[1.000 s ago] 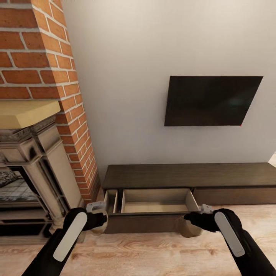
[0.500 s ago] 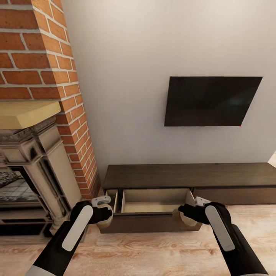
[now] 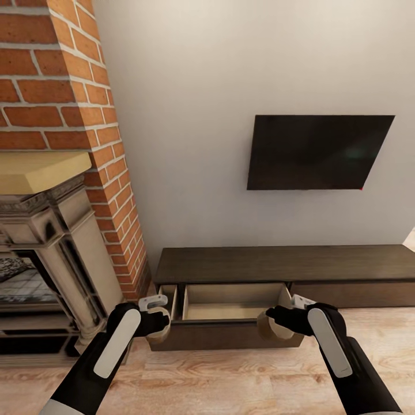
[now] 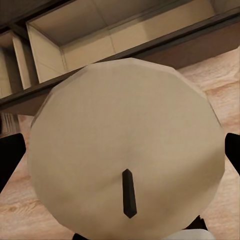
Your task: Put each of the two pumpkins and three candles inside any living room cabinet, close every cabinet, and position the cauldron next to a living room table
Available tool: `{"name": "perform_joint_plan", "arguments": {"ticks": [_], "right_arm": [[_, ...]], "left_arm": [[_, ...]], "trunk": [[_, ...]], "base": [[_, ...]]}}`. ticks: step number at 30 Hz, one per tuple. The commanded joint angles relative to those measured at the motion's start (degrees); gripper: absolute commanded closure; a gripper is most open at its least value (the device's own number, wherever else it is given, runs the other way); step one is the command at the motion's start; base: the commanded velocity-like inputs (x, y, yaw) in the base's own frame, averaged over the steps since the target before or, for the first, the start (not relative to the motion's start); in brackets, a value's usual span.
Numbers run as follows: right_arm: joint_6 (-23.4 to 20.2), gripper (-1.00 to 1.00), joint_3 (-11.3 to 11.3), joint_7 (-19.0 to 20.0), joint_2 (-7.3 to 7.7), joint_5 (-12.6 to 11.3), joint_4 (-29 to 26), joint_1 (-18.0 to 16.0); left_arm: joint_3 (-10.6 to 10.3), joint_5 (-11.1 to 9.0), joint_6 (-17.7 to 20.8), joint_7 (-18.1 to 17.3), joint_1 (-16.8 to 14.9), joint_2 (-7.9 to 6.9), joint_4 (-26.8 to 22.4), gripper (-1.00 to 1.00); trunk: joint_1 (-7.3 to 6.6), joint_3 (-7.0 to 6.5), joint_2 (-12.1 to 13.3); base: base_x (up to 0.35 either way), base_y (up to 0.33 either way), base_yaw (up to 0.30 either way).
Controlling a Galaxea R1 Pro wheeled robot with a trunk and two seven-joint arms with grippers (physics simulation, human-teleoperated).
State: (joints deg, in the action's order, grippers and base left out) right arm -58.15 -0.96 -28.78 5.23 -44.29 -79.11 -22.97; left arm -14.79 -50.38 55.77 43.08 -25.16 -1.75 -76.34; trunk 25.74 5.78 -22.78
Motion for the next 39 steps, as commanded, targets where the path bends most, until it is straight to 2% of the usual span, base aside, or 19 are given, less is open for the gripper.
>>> {"name": "perform_joint_plan", "arguments": {"ticks": [1, 6, 11, 13, 16, 18, 19, 24, 35, 39], "right_arm": [[-0.09, 1.00, -0.10, -0.56, 0.04, -0.62, -0.06, -0.06], [-0.11, 1.00, -0.22, -0.61, 0.05, -0.63, -0.08, -0.06], [-0.09, 1.00, -0.62, -0.76, 0.12, 0.02, -0.04, -0.06], [-0.11, 1.00, -1.92, -0.90, 0.13, 0.16, -0.09, -0.06], [-0.10, 1.00, -4.43, -1.04, 0.08, 0.23, -0.08, -0.06], [-0.05, 1.00, -5.69, -1.11, 0.00, 0.24, -0.14, -0.06], [-0.04, 1.00, -5.95, -1.14, -0.02, 0.25, -0.22, -0.06], [0.17, 1.00, -7.76, -1.26, -0.27, 0.25, -0.28, -0.12], [0.46, 1.00, -8.06, -1.28, -1.03, 0.17, 0.01, -0.15], [0.49, 1.00, -8.14, -1.28, -1.96, 0.21, 0.44, -0.20]], "left_arm": [[-0.14, -0.50, 0.06, 0.60, -0.08, -0.04, -0.05, 1.00], [-0.39, -0.34, -0.02, 0.61, -0.07, -0.01, -0.11, 1.00], [-2.92, 0.16, -0.48, 0.68, -0.10, 0.29, -0.12, 1.00], [-4.39, 2.71, -0.59, 0.68, -0.09, 1.85, -0.11, 1.00], [-5.04, 8.28, -0.64, 0.56, -0.07, 4.70, -0.06, 1.00], [-5.18, 10.52, -0.65, 0.45, -0.06, 5.98, 0.09, 1.00], [-5.22, 10.85, -0.66, 0.38, -0.06, 6.21, 0.27, 1.00], [-5.21, 11.52, -0.66, -0.16, -0.06, 6.64, 3.04, 1.00], [-5.29, 11.54, -0.66, -0.28, -0.06, 6.67, 3.30, 1.00], [-5.30, 11.52, -0.66, -0.28, -0.06, 6.67, 3.30, 1.00]], "trunk": [[0.04, 0.13, -0.13], [0.04, 0.13, -0.13], [0.04, 0.13, -0.13], [0.04, 0.13, -0.13], [0.04, 0.13, -0.13], [0.04, 0.13, -0.13], [0.04, 0.13, -0.13], [0.04, 0.13, -0.13], [0.04, 0.13, -0.13], [0.04, 0.13, -0.13]], "base": [[0.000, 0.000, 0.000], [0.000, 0.000, 0.000], [0.000, 0.000, 0.000], [0.000, 0.000, 0.000], [0.000, 0.000, 0.000], [0.000, 0.000, 0.000], [0.027, 0.000, 0.000], [0.164, 0.000, 0.000], [0.180, 0.000, 0.000], [0.217, 0.000, 0.000]]}}
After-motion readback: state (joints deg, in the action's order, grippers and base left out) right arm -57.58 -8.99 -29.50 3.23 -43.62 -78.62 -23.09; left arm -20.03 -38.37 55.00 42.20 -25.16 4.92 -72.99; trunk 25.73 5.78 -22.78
